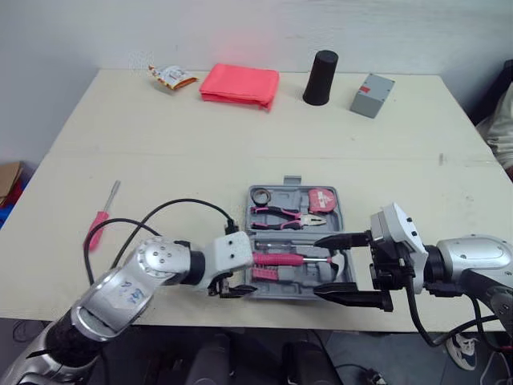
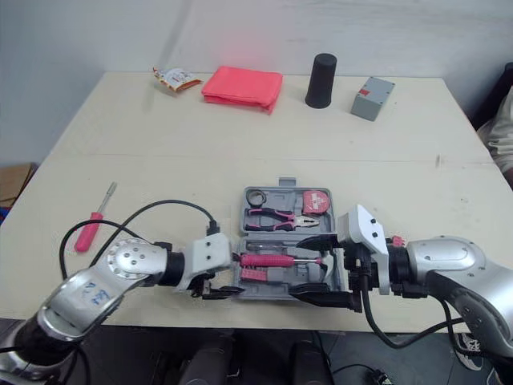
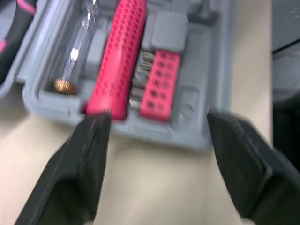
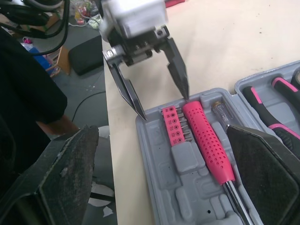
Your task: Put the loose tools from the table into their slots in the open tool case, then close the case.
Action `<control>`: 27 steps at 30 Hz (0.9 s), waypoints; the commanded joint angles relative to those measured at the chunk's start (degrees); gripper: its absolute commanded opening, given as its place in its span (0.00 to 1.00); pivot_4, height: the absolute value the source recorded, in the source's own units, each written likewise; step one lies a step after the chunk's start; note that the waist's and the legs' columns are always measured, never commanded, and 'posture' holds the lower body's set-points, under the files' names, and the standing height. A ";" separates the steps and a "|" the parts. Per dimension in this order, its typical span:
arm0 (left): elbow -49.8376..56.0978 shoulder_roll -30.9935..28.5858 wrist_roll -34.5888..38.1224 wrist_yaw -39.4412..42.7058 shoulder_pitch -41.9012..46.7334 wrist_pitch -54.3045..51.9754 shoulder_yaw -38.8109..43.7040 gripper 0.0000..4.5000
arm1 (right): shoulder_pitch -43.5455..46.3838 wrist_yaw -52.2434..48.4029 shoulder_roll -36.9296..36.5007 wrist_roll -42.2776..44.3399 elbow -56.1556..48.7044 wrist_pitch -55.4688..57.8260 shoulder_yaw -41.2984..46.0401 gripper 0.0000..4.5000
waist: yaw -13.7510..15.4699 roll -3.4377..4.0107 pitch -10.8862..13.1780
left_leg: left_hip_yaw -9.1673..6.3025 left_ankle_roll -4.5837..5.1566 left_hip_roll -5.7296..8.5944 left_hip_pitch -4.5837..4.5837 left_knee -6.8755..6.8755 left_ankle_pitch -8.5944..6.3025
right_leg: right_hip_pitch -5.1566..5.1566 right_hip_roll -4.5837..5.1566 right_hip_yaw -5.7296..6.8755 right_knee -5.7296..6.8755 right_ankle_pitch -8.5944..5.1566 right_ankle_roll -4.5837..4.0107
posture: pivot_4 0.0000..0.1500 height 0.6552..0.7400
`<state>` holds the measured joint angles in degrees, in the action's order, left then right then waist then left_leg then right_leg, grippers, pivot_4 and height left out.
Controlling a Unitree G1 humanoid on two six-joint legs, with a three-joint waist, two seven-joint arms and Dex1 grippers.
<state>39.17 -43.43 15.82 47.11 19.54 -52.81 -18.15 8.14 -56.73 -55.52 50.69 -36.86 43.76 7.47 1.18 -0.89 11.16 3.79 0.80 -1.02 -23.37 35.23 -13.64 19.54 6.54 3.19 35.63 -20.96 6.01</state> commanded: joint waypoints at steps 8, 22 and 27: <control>-10.01 4.58 2.71 7.83 -1.25 20.29 2.60 0.15 | -0.02 -1.43 0.43 -2.60 -0.74 -3.20 -0.91 1.00 | 0.24 -0.01 0.00 | 0.02 0.06 0.05 -0.01 0.04 -0.03 | -0.03 0.03 0.00 -0.03 0.01 0.01 | 1.00 0.95; -18.32 3.15 -12.97 4.99 0.12 17.60 -11.05 0.02 | -1.77 0.06 1.55 -2.83 -3.06 -2.58 -1.25 1.00 | 0.28 -0.02 -0.05 | 0.00 0.10 0.04 0.06 0.04 -0.05 | -0.09 0.02 0.02 0.02 0.02 0.03 | 1.00 0.95; -17.67 4.17 -13.90 2.07 1.54 11.95 -11.38 0.02 | -3.09 1.45 1.72 -1.82 -4.58 -1.86 -0.12 1.00 | 0.29 -0.05 -0.29 | -0.03 0.12 0.03 0.19 0.04 -0.05 | -0.25 0.02 0.00 0.02 0.03 0.05 | 1.00 0.95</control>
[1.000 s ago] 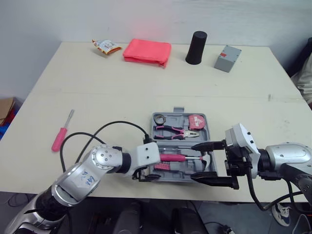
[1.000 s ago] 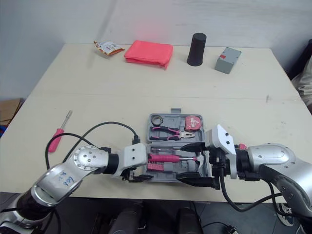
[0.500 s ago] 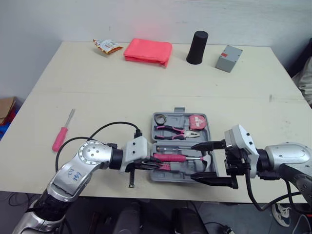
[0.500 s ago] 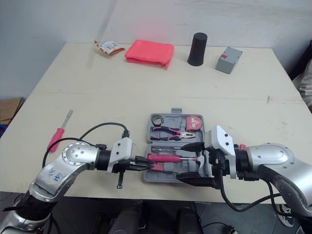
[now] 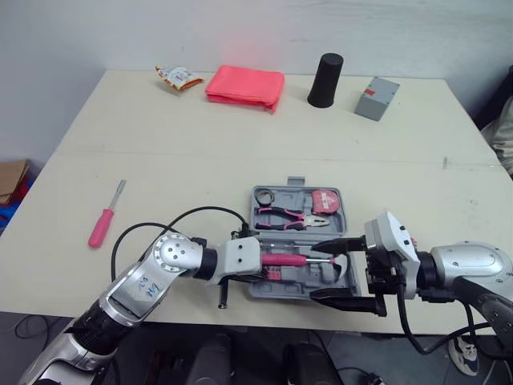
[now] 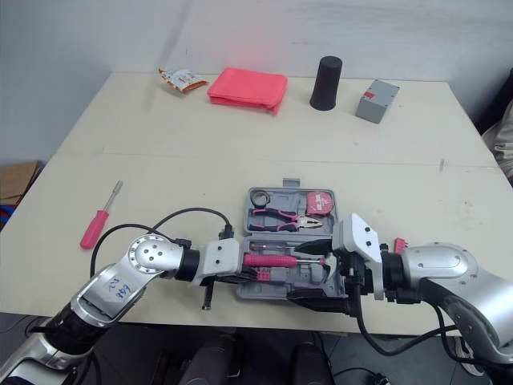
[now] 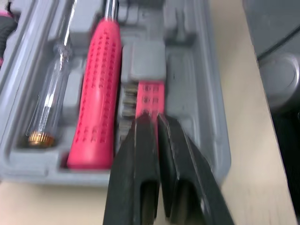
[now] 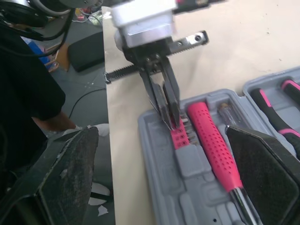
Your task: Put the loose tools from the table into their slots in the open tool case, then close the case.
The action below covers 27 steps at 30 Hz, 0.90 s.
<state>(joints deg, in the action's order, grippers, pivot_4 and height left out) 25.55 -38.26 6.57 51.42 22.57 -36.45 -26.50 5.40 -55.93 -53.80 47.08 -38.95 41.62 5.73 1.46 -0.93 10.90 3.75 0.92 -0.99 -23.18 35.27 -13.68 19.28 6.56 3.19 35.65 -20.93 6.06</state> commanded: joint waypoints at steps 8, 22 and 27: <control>6.59 -0.15 17.11 0.86 -12.59 -5.14 22.97 0.08 | -5.88 4.95 -0.07 4.37 -0.86 1.93 13.57 1.00 | -0.85 -0.04 -0.03 | -0.01 -0.05 -0.09 -0.16 -0.09 -0.01 | 0.24 0.00 0.01 -0.01 -0.04 -0.13 | 1.00 0.95; -4.29 6.30 27.59 -10.28 -50.77 -4.52 83.65 0.99 | -30.63 -2.20 1.92 -9.02 19.85 -5.61 41.38 1.00 | -0.24 -0.25 0.06 | -0.03 -0.29 -0.17 -0.10 -0.06 -0.25 | 0.23 -0.01 0.20 -0.71 -0.39 -1.13 | 1.00 0.95; -9.79 4.04 25.91 -8.98 -51.64 1.24 82.72 0.99 | -26.33 -1.29 2.57 -12.00 26.73 -9.70 37.94 1.00 | -0.30 -0.07 -0.03 | 0.08 -0.27 -0.24 -0.22 -0.33 -0.31 | 0.24 0.01 -0.02 -1.36 -0.30 -1.26 | 1.00 0.95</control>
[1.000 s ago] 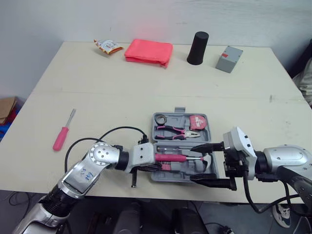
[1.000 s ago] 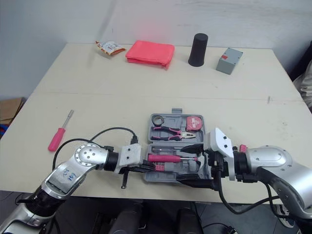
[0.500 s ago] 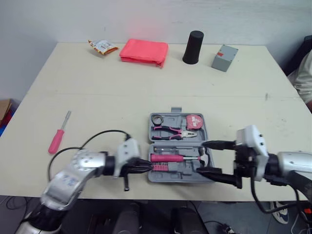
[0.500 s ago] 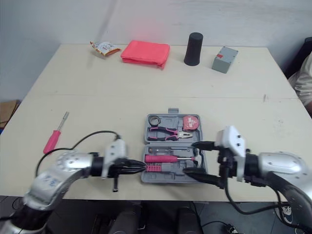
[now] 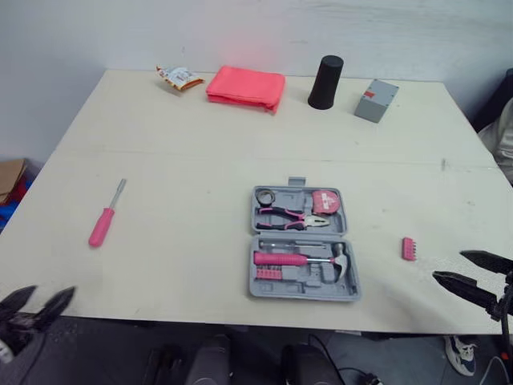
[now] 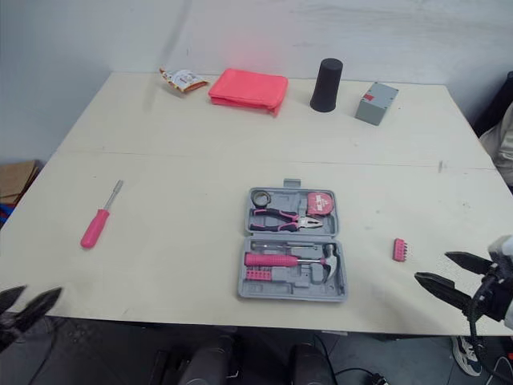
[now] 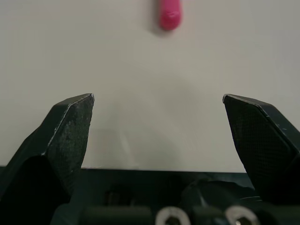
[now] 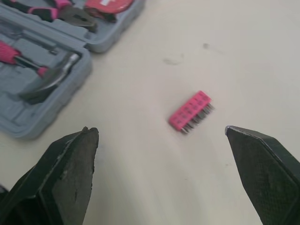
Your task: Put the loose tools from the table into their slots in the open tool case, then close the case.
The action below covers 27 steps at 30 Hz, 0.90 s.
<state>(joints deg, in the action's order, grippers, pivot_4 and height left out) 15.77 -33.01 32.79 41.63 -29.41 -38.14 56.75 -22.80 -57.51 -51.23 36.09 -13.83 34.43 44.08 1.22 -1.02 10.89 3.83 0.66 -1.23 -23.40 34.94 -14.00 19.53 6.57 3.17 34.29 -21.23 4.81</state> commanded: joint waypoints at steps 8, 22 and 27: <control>14.12 -8.24 7.60 -0.61 13.41 -4.03 -15.52 0.99 | 4.69 12.63 7.40 1.57 -11.48 3.40 -2.33 1.00 | 0.33 0.05 -0.07 | 0.05 -0.41 0.00 -0.15 -0.29 -0.08 | 0.21 -0.01 0.15 0.56 0.37 0.71 | 1.00 0.95; 15.11 -9.90 19.70 6.89 56.89 -11.22 -50.10 0.99 | 11.37 50.37 29.36 -2.27 -27.92 18.65 -15.34 1.00 | -1.55 0.19 -0.06 | 0.31 -0.91 -0.11 0.18 -0.01 0.47 | 0.18 -0.41 -0.10 1.41 0.37 0.94 | 1.00 0.95; 12.78 -6.49 16.74 12.95 63.28 -7.73 -58.48 0.99 | 12.56 54.55 31.75 -8.61 -24.01 15.35 -19.69 1.00 | -1.26 0.18 -0.05 | 0.38 -0.81 -0.39 0.14 0.04 0.66 | 0.31 -0.99 -0.33 1.47 0.35 0.89 | 1.00 0.95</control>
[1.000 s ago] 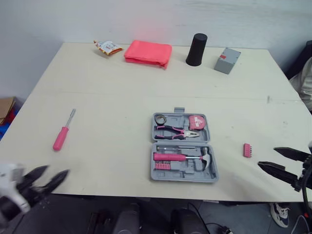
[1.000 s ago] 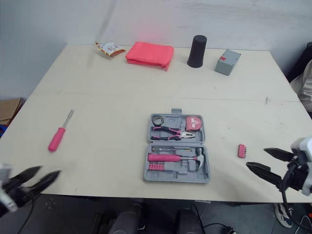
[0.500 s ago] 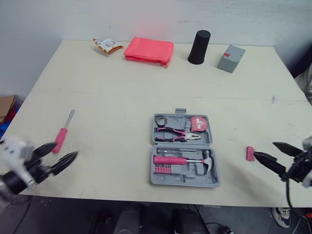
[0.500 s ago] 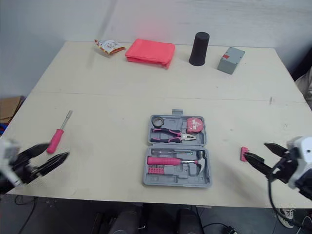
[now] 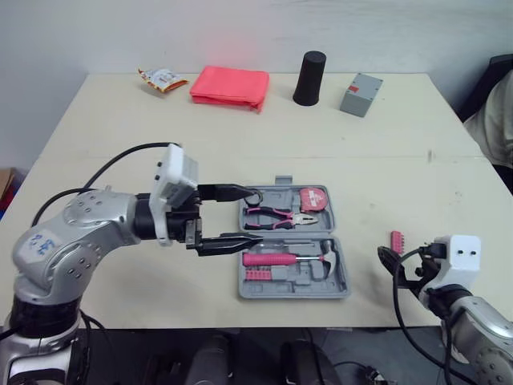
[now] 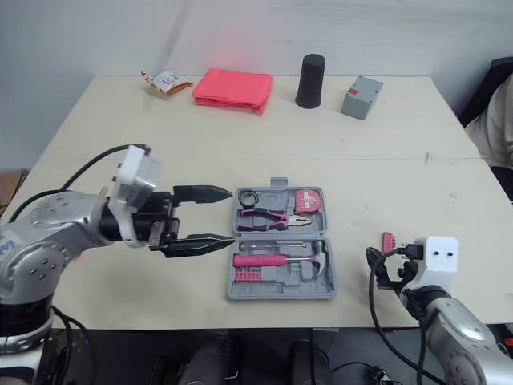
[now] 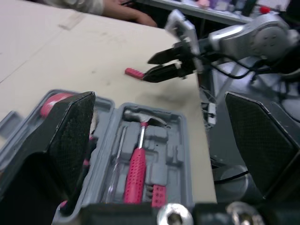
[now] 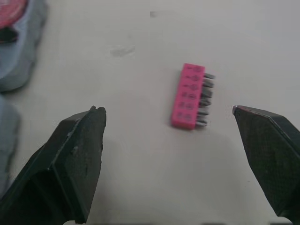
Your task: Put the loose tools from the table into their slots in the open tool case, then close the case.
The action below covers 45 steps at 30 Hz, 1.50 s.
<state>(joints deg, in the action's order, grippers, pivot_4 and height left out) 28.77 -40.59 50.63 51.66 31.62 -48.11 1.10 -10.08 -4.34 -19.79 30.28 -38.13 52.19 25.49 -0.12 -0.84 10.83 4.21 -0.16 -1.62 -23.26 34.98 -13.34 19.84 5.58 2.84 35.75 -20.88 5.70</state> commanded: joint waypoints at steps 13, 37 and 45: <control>-3.31 6.32 -4.03 4.41 5.84 4.63 -7.28 0.99 | 1.44 4.34 4.67 -8.46 5.01 -5.95 -5.69 1.00 | -0.08 0.01 0.00 | 0.12 -0.09 -0.16 -0.03 0.04 0.06 | 0.21 -0.10 -0.18 0.24 -0.03 -0.05 | 1.00 0.95; -1.78 5.02 -4.68 4.44 3.80 5.48 -6.92 1.00 | 4.32 8.37 7.36 -9.67 5.88 -3.20 -3.37 0.49 | -0.05 0.00 0.00 | 0.12 -0.08 -0.15 -0.03 0.05 0.06 | 0.20 -0.05 -0.18 0.25 -0.03 -0.05 | 1.00 0.95; -1.91 5.27 -5.22 4.47 3.28 6.36 -7.11 1.00 | 4.31 4.41 2.29 -11.35 5.28 -5.46 -4.68 0.16 | 0.01 0.00 0.00 | 0.12 -0.06 -0.13 -0.03 0.05 0.07 | 0.19 -0.03 -0.17 0.24 -0.03 -0.05 | 1.00 0.95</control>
<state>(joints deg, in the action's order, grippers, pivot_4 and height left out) 24.86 -35.44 45.37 56.03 35.25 -42.50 -6.77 -5.38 1.66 -15.46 20.10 -31.80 48.14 20.38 -0.11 -0.84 10.83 4.33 -0.21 -1.75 -23.30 35.03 -13.28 20.03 5.55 2.67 35.99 -20.91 5.65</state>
